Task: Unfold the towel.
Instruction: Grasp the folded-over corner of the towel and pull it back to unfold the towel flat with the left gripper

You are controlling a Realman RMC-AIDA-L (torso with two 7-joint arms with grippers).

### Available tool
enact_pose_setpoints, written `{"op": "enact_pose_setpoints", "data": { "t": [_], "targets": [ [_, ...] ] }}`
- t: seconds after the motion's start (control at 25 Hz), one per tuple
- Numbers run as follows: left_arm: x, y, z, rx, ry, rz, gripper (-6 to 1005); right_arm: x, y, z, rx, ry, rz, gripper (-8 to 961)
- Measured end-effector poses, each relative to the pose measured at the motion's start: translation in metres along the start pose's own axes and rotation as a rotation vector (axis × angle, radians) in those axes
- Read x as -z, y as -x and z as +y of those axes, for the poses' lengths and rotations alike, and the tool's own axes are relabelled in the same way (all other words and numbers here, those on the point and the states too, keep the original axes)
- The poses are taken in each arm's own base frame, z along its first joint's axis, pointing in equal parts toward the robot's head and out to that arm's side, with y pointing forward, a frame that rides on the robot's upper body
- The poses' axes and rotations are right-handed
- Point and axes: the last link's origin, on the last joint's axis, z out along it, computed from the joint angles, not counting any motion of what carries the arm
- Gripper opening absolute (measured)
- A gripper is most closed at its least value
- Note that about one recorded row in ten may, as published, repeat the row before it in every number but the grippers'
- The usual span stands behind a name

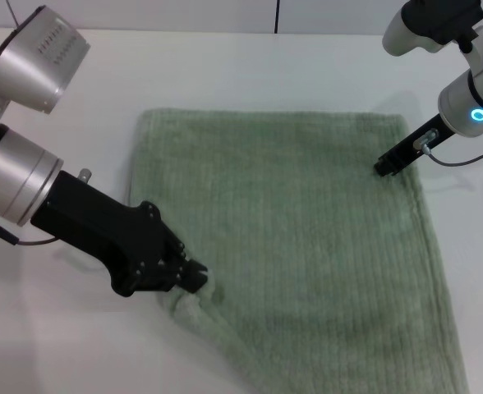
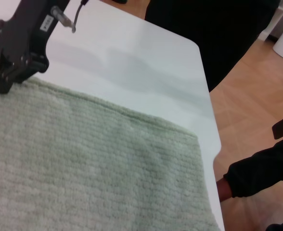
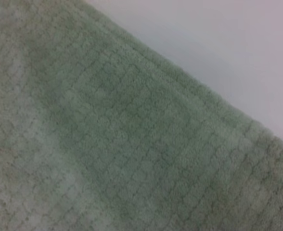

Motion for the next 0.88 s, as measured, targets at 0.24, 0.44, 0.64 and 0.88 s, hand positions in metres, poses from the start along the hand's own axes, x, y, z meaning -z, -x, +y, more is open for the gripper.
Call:
{"op": "enact_pose_setpoints", "data": {
  "t": [0.24, 0.44, 0.64, 0.88],
  "targets": [
    [-0.002, 0.005, 0.0, 0.019, -0.001, -0.022, 93, 0.0, 0.0, 0.0, 0.0, -0.001, 0.0, 19],
    [-0.006, 0.011, -0.001, 0.072, 0.017, -0.061, 101, 0.0, 0.001, 0.0, 0.002, -0.002, -0.001, 19],
    [-0.006, 0.011, -0.002, 0.085, 0.022, -0.061, 108, 0.001, 0.002, 0.0, 0.005, -0.003, -0.001, 18],
    [0.004, 0.012, -0.004, 0.058, -0.029, -0.031, 202, 0.001, 0.002, 0.0, 0.006, -0.003, -0.001, 18]
  ]
}}
